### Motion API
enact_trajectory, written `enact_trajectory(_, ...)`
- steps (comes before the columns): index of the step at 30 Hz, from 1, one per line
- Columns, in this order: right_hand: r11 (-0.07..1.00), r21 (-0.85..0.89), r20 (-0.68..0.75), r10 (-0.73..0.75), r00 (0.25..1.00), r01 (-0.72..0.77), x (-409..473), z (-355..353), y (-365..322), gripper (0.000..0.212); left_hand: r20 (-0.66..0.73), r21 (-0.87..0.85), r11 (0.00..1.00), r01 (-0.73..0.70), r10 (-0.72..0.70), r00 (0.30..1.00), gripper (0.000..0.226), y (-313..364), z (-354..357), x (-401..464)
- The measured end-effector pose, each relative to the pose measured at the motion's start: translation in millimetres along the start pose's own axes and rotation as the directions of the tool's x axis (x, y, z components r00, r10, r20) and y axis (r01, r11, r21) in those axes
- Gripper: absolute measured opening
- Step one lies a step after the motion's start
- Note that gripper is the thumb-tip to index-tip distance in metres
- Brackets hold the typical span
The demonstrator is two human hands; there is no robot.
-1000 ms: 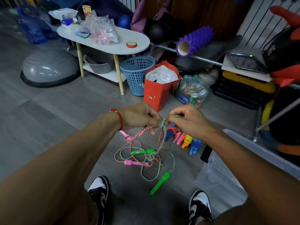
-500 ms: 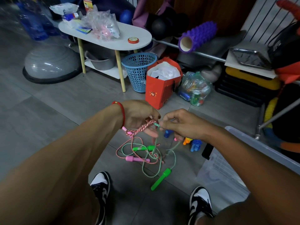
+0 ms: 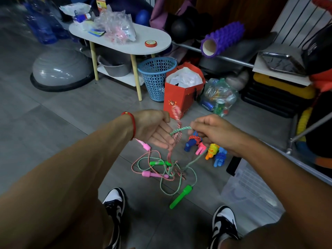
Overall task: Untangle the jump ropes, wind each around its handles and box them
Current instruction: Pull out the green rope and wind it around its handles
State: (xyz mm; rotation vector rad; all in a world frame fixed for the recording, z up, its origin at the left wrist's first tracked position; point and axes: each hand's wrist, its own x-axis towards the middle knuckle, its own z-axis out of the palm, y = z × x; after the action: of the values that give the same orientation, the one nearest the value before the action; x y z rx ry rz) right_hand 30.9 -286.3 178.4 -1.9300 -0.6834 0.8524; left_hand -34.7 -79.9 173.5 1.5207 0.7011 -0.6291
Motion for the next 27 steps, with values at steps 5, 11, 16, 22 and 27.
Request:
enact_trajectory(5,0.996,0.084,0.042,0.019,0.999,-0.022,-4,-2,0,0.033,0.086,0.337,0.903,-0.268,0.254,0.963,0.023,0,-2,-14)
enact_trajectory(11,0.995,0.075,-0.066,-0.06,0.996,0.065,-6,-3,-9,0.037,0.021,0.587,0.575,-0.57,0.693,0.721,0.017,-1,0,-13)
enact_trajectory(16,0.909,0.188,-0.172,-0.342,0.924,0.372,-22,-16,-29,0.04,0.067,0.714,0.329,-0.618,0.847,0.528,0.034,-3,1,-4)
enact_trajectory(22,0.92,0.109,-0.245,-0.342,0.907,0.377,-40,-65,-8,0.034,0.007,0.423,0.699,-0.577,0.634,0.774,0.037,-1,-16,-15)
enact_trajectory(27,0.999,-0.026,0.129,-0.042,0.991,0.045,-35,-40,4,0.045,0.114,0.56,0.555,-0.615,0.684,0.721,0.016,8,7,-18)
